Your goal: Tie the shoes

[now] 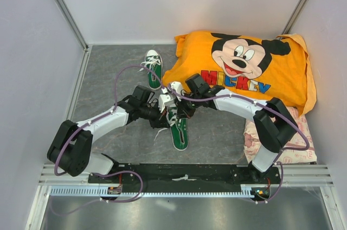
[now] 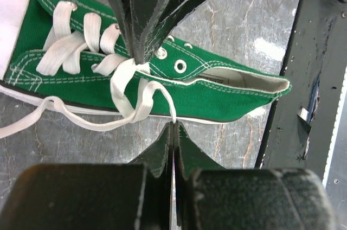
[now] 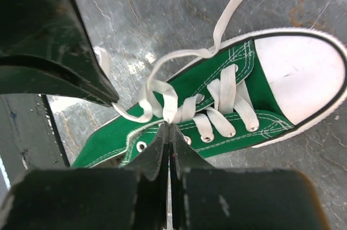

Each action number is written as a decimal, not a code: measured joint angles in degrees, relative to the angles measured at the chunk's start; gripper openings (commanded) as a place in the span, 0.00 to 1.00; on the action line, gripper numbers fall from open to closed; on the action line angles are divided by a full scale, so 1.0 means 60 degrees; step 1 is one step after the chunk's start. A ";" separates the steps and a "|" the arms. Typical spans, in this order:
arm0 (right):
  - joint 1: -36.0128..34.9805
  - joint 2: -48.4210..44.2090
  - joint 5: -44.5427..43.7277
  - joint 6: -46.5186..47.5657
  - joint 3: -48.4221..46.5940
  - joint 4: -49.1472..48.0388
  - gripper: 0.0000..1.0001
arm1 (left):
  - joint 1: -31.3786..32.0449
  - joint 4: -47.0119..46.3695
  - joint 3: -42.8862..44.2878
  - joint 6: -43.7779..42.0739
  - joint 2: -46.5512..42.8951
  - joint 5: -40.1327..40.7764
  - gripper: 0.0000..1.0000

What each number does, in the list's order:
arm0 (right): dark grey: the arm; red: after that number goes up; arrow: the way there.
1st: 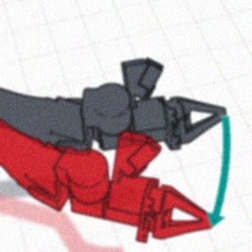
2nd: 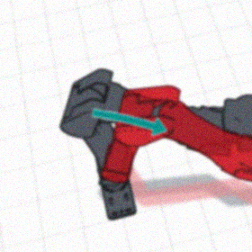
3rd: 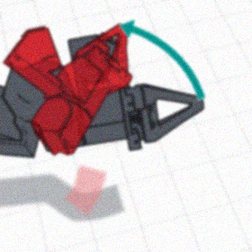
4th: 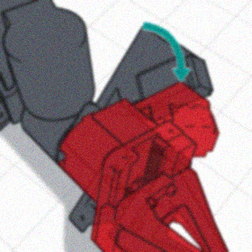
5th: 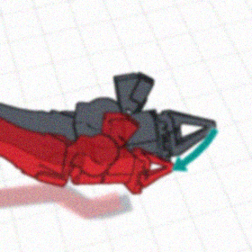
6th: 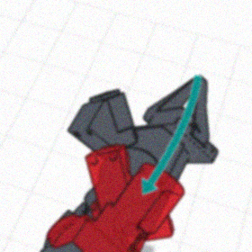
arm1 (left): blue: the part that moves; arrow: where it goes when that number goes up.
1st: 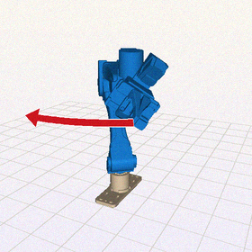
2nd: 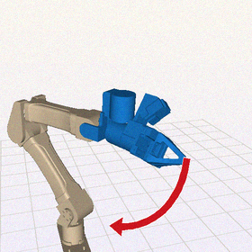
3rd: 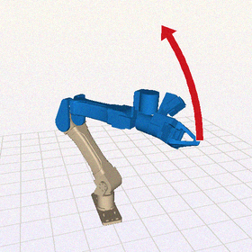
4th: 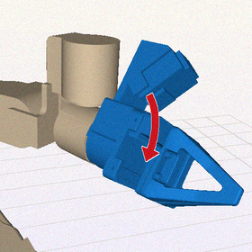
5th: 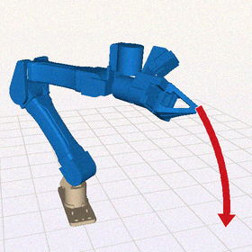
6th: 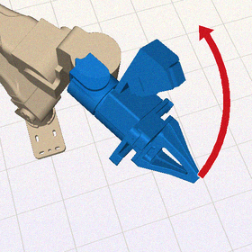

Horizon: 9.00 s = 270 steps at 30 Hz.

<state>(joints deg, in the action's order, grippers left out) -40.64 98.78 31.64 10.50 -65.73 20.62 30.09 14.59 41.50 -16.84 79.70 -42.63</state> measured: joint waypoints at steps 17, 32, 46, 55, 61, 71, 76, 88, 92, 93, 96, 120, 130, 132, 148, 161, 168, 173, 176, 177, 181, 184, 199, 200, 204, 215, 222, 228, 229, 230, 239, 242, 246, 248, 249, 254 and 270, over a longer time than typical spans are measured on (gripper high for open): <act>0.0313 -0.0892 0.0357 -0.1024 0.0736 -0.0878 0.00 | 0.0022 -0.1636 0.0007 0.1322 0.0364 0.0025 0.02; 0.0572 -0.0892 0.0765 -0.1326 0.0820 -0.1107 0.02 | 0.0215 -0.3541 0.0044 0.3381 0.1166 0.0259 0.02; 0.0787 -0.0692 0.2014 -0.1974 0.1024 -0.1075 0.31 | 0.0186 -0.5388 -0.0790 0.3832 0.0936 0.0335 0.10; 0.1978 -0.0051 0.3581 -0.2845 0.0794 -0.1166 0.38 | 0.0186 -0.5887 -0.1180 0.3005 0.0936 0.0280 0.07; 0.2477 0.0277 0.3690 -0.3311 0.0659 -0.1475 0.31 | 0.0186 -0.6105 -0.1180 0.2637 0.0954 0.0251 0.06; 0.2306 0.0616 0.3530 -0.3796 0.0663 -0.1887 0.32 | 0.0186 -0.6251 -0.1180 0.2375 0.1107 0.0168 0.06; 0.2106 0.0780 0.3501 -0.3814 0.0663 -0.1974 0.34 | 0.0189 -0.6251 -0.1177 0.2306 0.1173 0.0066 0.06; 0.1978 0.0885 0.3468 -0.3891 0.0663 -0.2047 0.00 | 0.0226 -0.6288 -0.1118 0.2237 0.1319 -0.0004 0.06; 0.1978 0.0885 0.3468 -0.3934 0.0663 -0.2073 0.00 | 0.0251 -0.6317 -0.1096 0.2182 0.1319 -0.0004 0.06; 0.1978 0.0885 0.3464 -0.3934 0.0663 -0.2073 0.00 | 0.0251 -0.6313 -0.1096 0.2157 0.1319 -0.0004 0.06; 0.1978 0.0878 0.3399 -0.3931 0.0663 -0.2076 0.00 | 0.0251 -0.6313 -0.1096 0.2131 0.1319 -0.0004 0.11; 0.2186 -0.0062 0.2685 -0.3515 0.0681 -0.2310 0.00 | -0.0204 -0.3942 -0.1242 0.0980 -0.1701 -0.0393 0.50; 0.1927 -0.0102 0.2830 -0.2463 0.0193 -0.1763 0.00 | -0.0251 -0.3949 0.0113 0.1880 -0.0120 0.0248 0.51; 0.1851 -0.0106 0.2860 -0.2306 0.0138 -0.1676 0.00 | -0.0255 -0.4011 0.0277 0.1989 0.0175 0.0248 0.51; 0.1683 -0.0113 0.2830 -0.1650 -0.0419 -0.1005 0.43 | -0.0259 -0.4233 0.0590 0.2543 0.1428 -0.0259 0.03; 0.1406 -0.1654 0.1902 -0.0321 -0.0182 -0.0474 0.54 | -0.0729 -0.4699 0.0772 0.4452 0.2233 -0.0437 0.01; -0.0605 -0.1865 -0.0095 0.1792 -0.0178 0.0240 0.59 | -0.0772 -0.3781 0.1851 0.4845 0.3220 -0.0601 0.02; -0.2248 -0.1661 -0.1993 0.3056 -0.0102 -0.0142 0.64 | -0.0772 -0.3206 0.2459 0.5020 0.3781 -0.0776 0.02; -0.2922 -0.1191 -0.3024 0.3636 -0.0047 -0.0630 0.65 | -0.0772 -0.3020 0.2572 0.5122 0.3985 -0.0896 0.02; -0.3100 -0.0973 -0.3395 0.3829 -0.0040 -0.0834 0.66 | -0.0780 -0.2965 0.2586 0.5151 0.4029 -0.0936 0.02; -0.3530 -0.0342 -0.4492 0.4535 0.0146 -0.1676 0.72 | -0.0816 -0.2885 0.2641 0.5180 0.4116 -0.1031 0.02; -0.3796 -0.0018 -0.5253 0.5213 0.0506 -0.2346 0.75 | -0.0845 -0.2845 0.2685 0.5191 0.4142 -0.1158 0.01; -0.4007 0.1832 -0.7318 0.8051 0.1362 -0.5796 0.28 | -0.0878 -0.2732 0.2827 0.5187 0.4284 -0.1246 0.01; -0.4014 0.1989 -0.7410 0.8149 0.1355 -0.5901 0.19 | -0.0878 -0.2725 0.2827 0.5187 0.4284 -0.1242 0.02; -0.3974 0.2124 -0.7395 0.7989 0.1249 -0.5268 0.00 | -0.0896 -0.2707 0.2827 0.5184 0.4284 -0.1242 0.02; -0.3486 -0.0984 -0.5592 0.5286 0.0514 -0.1592 0.00 | -0.1013 -0.2441 0.2823 0.4987 0.4258 -0.1257 0.02; -0.1800 -0.1821 -0.3654 0.3606 0.0878 -0.0055 0.00 | -0.1330 -0.1985 0.2597 0.4528 0.3752 -0.1424 0.02; -0.0328 -0.2608 -0.1920 0.2324 0.1679 0.0568 0.00 | -0.1599 -0.1574 0.2284 0.3952 0.3162 -0.1690 0.02; -0.0106 -0.2776 -0.1585 0.2116 0.1847 0.0586 0.00 | -0.1643 -0.1504 0.2222 0.3865 0.3082 -0.1734 0.02; 0.0022 -0.2885 -0.1344 0.1989 0.1967 0.0630 0.00 | -0.1698 -0.1457 0.2164 0.3807 0.3031 -0.1767 0.02; 0.0998 -0.3257 -0.0259 0.1643 0.2561 0.1683 0.00 | -0.2881 -0.1220 0.2044 0.3362 0.2918 -0.1723 0.02; 0.1144 -0.3071 -0.0193 0.2025 0.2302 0.2211 0.00 | -0.3013 -0.1020 0.2058 0.3224 0.2918 -0.1668 0.01; 0.1188 -0.2131 -0.0160 0.2696 0.1749 0.2783 0.00 | -0.2973 -0.0601 0.2164 0.2845 0.2918 -0.1388 0.02; 0.1188 -0.1716 0.0036 0.2838 0.1679 0.2936 0.00 | -0.2969 -0.0397 0.2222 0.2710 0.2918 -0.1195 0.01; 0.1180 -0.1508 0.0178 0.2871 0.1639 0.3016 0.00 | -0.2958 -0.0310 0.2255 0.2667 0.2925 -0.1133 0.02; 0.1086 -0.0208 0.0885 0.2863 0.1060 0.3300 0.00 | -0.2754 0.0025 0.2506 0.2626 0.3238 -0.0867 0.02; 0.0040 0.0871 0.1657 0.1923 0.0503 0.2798 0.00 | -0.1574 -0.0182 0.3504 0.2820 0.4583 -0.0437 0.02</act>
<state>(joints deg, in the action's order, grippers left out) -40.40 104.01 41.58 22.04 -62.72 37.41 20.64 13.50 62.52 0.08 107.20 -45.25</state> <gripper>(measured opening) 0.007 0.025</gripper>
